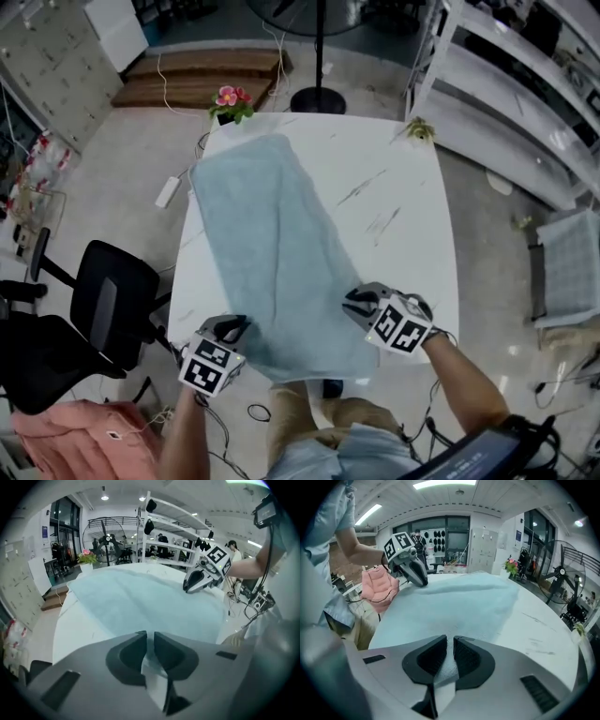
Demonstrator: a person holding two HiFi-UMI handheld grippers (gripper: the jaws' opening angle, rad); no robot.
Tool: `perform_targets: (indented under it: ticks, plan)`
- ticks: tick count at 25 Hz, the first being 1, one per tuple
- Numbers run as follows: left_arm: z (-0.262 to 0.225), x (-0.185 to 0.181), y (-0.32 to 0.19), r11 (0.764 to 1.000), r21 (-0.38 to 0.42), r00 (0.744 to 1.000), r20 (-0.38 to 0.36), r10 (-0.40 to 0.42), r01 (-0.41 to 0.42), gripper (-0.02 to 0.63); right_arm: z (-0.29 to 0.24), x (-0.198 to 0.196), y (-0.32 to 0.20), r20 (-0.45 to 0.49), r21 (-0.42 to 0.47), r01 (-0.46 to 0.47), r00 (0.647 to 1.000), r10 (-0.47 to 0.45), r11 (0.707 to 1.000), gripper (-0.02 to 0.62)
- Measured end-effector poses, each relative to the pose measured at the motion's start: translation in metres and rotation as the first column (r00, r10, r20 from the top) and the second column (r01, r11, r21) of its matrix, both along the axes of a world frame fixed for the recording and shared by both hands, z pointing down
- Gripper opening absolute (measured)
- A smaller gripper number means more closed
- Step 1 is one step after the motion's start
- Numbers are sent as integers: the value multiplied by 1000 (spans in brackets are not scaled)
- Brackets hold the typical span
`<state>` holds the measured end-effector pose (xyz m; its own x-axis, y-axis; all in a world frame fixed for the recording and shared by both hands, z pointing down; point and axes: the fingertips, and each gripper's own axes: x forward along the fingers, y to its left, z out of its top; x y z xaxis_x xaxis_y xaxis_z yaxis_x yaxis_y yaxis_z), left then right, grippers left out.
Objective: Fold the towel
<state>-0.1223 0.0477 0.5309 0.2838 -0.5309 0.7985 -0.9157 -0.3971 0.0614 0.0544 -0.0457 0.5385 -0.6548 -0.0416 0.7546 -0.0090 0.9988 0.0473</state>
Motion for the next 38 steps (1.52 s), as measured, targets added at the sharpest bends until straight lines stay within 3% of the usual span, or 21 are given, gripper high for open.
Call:
perform_targets:
  ticks: [3,8,13,23,27,30,35,38]
  plan:
    - [7,-2,13,999,-6,999,26,-40,40,44,2,21,0,-2,-6,-24,1000,24,1000,51]
    - [4,-1,17,986,48,986,-47,-159,161,41,2,37,0,22,7,-9,1000,9,1000,51]
    - [-23,-3,19,936,171,948,-139,-287,308,38,-2,35,1,44,56,2,999,-4,998,60]
    - [-56,35,64,887,299,934,-169,-313,352,38,-38,57,20,150,173,-11,989,-15,985,97]
    - [-56,62,91,865,328,923,-196,-330,379,38,-47,76,48,217,204,-33,976,-12,978,110]
    - [-52,86,116,857,331,916,-209,-341,395,38,-45,90,82,227,242,10,972,-67,970,152]
    - [-40,117,154,848,333,909,-213,-359,413,38,-22,105,145,194,361,118,961,-198,925,231]
    - [-33,127,171,841,327,901,-216,-377,431,38,-4,106,157,123,490,150,963,-239,859,260]
